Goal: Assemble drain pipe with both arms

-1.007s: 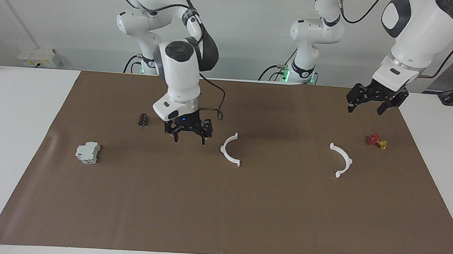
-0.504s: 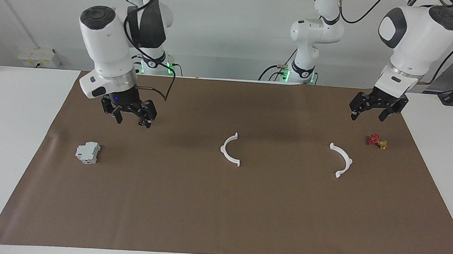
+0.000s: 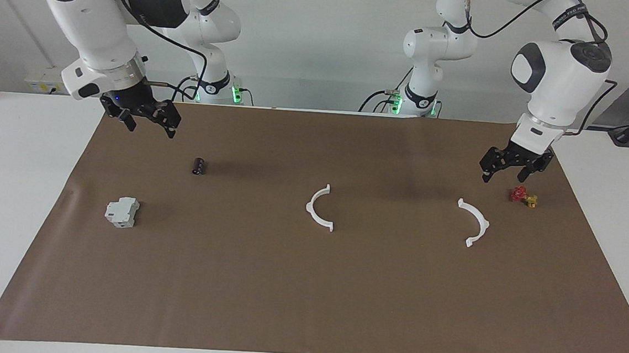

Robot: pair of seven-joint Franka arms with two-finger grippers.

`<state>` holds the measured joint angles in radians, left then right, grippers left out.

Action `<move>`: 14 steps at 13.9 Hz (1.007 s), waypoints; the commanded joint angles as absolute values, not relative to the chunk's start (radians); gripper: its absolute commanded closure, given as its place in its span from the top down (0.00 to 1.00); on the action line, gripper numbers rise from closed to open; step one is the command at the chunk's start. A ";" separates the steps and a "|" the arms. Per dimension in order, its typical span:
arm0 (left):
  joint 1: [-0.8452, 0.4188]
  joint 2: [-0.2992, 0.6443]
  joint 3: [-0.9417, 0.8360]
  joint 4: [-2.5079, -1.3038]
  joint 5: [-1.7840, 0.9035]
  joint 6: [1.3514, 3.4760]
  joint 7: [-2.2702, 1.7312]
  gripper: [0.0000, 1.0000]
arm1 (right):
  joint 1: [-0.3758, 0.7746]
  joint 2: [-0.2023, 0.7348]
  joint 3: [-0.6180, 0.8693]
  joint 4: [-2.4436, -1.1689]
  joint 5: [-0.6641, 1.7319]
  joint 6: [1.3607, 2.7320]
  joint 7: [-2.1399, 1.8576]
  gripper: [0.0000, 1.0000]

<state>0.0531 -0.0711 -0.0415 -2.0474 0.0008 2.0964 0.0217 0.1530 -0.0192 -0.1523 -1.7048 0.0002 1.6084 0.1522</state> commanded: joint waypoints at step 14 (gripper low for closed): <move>0.058 0.003 -0.048 -2.328 -0.006 2.505 -0.368 1.00 | 0.075 -0.014 -0.123 -1.546 -0.061 1.476 0.038 1.00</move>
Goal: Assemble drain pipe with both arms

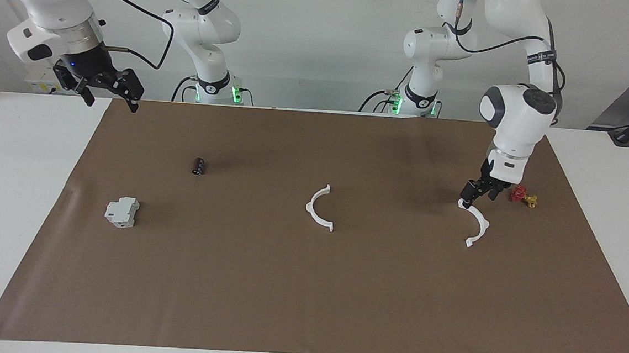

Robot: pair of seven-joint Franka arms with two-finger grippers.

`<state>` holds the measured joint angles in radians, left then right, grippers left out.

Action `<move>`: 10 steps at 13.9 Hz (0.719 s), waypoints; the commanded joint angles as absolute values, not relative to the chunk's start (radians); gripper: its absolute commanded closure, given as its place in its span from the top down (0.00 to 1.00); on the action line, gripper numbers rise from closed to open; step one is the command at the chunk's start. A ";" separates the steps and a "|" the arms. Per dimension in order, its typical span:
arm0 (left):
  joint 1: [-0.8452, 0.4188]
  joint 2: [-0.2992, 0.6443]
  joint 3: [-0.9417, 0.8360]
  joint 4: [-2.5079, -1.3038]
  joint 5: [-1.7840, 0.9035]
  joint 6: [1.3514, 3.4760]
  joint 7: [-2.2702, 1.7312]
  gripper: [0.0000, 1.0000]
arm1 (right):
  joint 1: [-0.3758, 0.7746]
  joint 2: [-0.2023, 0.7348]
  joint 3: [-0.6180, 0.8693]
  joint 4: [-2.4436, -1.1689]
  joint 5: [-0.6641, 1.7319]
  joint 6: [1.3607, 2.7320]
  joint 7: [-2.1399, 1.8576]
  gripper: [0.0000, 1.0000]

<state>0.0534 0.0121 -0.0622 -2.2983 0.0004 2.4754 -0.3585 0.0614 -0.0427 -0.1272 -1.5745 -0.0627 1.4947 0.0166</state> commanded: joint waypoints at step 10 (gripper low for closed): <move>0.101 0.107 -0.048 -2.341 -0.005 2.562 -0.173 1.00 | 0.101 -0.023 -0.109 -1.549 -0.034 1.477 0.046 1.00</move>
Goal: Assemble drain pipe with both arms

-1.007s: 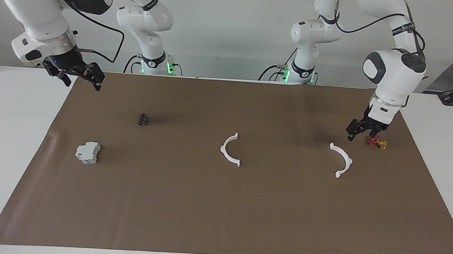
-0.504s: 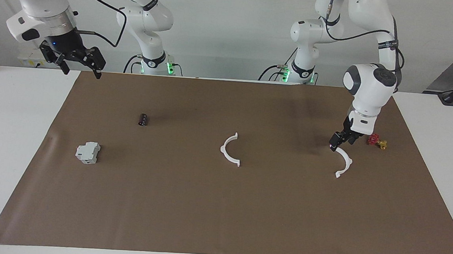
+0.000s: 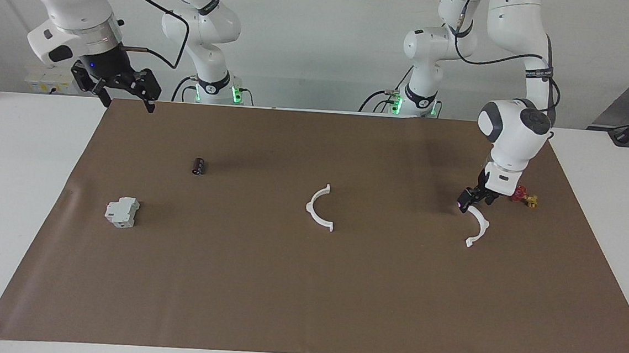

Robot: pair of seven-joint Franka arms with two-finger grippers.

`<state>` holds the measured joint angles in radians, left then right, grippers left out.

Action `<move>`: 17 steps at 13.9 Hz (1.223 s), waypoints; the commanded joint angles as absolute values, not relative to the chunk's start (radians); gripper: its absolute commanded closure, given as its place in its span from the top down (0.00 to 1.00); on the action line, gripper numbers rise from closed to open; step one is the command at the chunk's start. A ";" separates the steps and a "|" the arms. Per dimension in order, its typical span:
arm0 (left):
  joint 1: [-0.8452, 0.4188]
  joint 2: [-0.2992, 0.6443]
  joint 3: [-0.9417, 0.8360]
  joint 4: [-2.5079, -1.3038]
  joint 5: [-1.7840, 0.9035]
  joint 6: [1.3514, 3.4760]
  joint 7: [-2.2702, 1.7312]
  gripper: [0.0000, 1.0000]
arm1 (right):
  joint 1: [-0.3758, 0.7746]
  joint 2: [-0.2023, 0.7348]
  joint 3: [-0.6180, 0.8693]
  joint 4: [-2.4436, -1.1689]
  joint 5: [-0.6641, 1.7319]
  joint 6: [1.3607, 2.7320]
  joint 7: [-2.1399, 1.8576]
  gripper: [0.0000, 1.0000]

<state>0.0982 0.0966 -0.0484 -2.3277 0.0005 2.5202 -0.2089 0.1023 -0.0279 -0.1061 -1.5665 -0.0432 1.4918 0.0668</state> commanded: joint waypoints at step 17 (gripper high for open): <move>0.117 0.123 -0.048 -2.338 -0.005 2.588 -0.249 0.00 | 0.094 -0.028 -0.112 -1.557 -0.017 1.477 0.044 1.00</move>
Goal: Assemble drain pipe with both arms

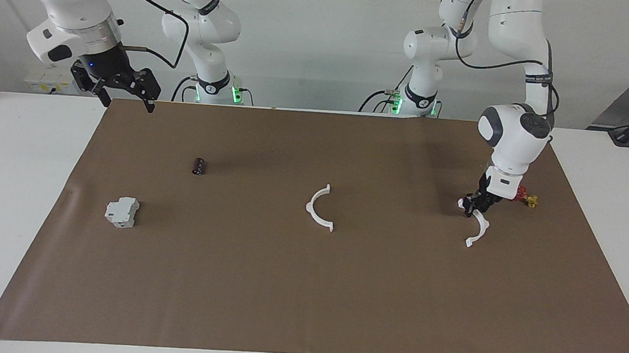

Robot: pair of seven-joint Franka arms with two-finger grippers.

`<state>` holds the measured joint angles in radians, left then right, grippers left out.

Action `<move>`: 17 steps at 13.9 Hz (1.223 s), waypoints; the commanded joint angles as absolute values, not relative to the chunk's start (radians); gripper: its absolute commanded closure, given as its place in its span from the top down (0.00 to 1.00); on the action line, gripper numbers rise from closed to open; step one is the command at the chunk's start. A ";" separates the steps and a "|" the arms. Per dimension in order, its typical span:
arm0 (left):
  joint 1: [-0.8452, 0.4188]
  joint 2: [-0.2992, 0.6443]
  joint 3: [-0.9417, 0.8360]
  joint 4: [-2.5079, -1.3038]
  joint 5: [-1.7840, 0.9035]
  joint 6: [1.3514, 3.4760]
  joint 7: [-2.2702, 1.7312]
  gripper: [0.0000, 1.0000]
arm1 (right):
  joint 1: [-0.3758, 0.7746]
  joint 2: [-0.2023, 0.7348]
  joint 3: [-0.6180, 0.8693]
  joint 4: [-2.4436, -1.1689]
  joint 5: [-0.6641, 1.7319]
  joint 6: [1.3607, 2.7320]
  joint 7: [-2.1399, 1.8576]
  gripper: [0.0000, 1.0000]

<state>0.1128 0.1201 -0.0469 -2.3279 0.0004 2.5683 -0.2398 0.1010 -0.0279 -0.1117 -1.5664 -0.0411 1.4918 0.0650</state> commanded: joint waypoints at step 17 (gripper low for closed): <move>-0.360 0.117 -0.048 -2.200 -0.003 2.372 -1.155 0.00 | 0.094 -0.028 -0.112 -1.557 -0.017 1.477 0.044 1.00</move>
